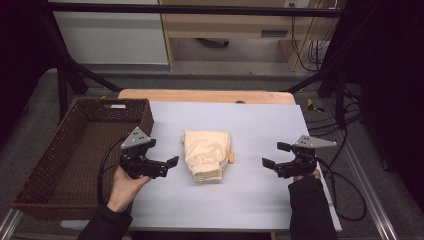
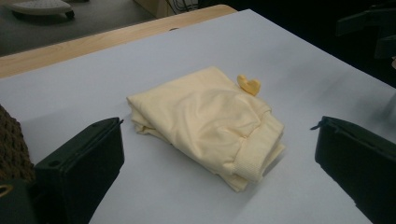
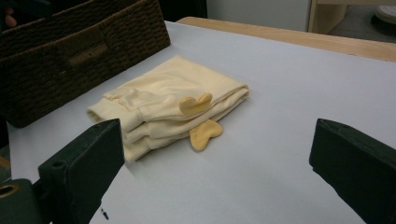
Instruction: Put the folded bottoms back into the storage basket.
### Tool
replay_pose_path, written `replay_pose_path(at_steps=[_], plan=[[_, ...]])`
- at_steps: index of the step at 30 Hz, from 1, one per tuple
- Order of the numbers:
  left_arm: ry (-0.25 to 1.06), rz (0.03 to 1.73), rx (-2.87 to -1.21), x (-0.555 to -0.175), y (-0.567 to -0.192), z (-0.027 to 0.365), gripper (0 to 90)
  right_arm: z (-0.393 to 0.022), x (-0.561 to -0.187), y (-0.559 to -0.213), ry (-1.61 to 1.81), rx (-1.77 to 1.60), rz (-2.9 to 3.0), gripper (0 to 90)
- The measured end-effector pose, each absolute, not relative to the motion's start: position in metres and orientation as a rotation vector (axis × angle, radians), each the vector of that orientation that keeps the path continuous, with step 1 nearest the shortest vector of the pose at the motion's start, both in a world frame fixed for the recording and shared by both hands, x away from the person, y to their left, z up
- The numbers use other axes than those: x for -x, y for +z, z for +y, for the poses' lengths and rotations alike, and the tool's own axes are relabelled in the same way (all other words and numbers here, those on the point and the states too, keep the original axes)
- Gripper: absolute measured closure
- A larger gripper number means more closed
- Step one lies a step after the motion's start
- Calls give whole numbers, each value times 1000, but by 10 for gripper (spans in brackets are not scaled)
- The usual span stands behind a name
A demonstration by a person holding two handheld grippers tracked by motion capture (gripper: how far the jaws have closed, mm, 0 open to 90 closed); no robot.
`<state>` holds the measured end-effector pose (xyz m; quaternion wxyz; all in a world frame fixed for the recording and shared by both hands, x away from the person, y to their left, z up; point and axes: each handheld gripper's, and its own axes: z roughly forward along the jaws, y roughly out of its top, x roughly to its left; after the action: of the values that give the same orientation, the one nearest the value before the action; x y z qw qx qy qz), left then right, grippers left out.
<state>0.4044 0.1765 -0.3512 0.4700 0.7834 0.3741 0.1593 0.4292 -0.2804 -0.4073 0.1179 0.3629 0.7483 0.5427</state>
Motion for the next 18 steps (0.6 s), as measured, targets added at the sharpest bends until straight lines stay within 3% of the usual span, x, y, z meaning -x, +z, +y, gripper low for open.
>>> replay_pose_path(at_steps=[18], plan=[[393,932,-1922,-426,-364,147,11,-280,-429,-409,1578,-1055,2195,34]])
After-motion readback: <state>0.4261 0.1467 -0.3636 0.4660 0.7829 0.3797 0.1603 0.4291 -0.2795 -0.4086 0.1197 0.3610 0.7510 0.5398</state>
